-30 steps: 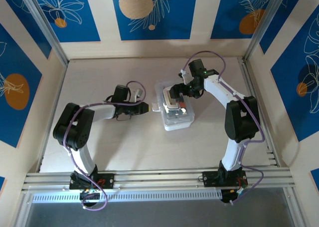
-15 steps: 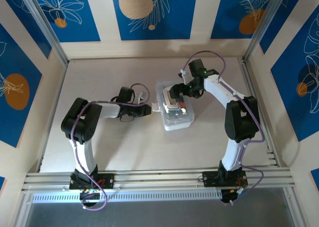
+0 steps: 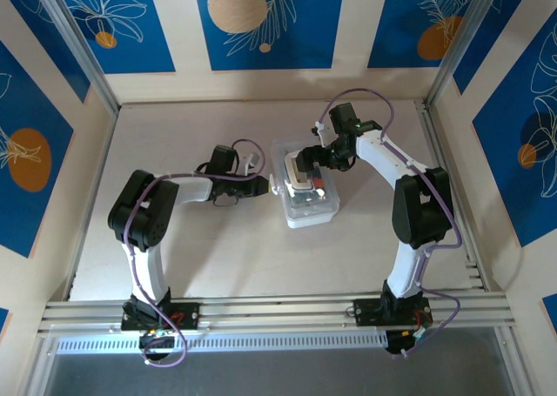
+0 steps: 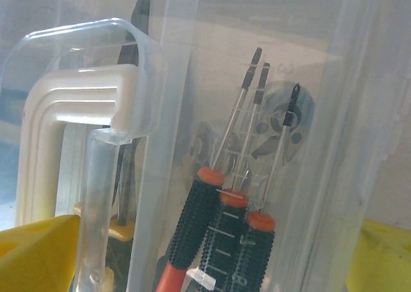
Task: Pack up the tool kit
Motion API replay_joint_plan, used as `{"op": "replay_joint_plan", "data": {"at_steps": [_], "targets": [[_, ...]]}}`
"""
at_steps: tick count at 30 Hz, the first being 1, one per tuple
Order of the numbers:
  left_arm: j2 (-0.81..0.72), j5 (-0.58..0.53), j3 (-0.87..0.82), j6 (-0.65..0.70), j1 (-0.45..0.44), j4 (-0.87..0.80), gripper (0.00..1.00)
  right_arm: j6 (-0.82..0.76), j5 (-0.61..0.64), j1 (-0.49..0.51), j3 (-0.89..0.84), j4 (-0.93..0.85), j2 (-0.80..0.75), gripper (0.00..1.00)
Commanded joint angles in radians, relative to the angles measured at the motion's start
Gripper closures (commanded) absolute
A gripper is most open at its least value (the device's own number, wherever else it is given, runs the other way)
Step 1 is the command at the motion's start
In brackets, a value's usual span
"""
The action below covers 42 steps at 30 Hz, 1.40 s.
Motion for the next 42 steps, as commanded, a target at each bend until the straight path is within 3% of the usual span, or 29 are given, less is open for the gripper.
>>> {"op": "replay_joint_plan", "data": {"at_steps": [1, 42], "targets": [[-0.026, 0.015, 0.035, 0.007, -0.012, -0.028, 0.74, 0.000, -0.120, 0.032, -0.008, -0.080, 0.057, 0.01], [-0.074, 0.024, 0.124, 0.024, -0.040, -0.111, 0.74, 0.000, -0.133, 0.032, -0.012, -0.070, 0.062, 0.01]]}}
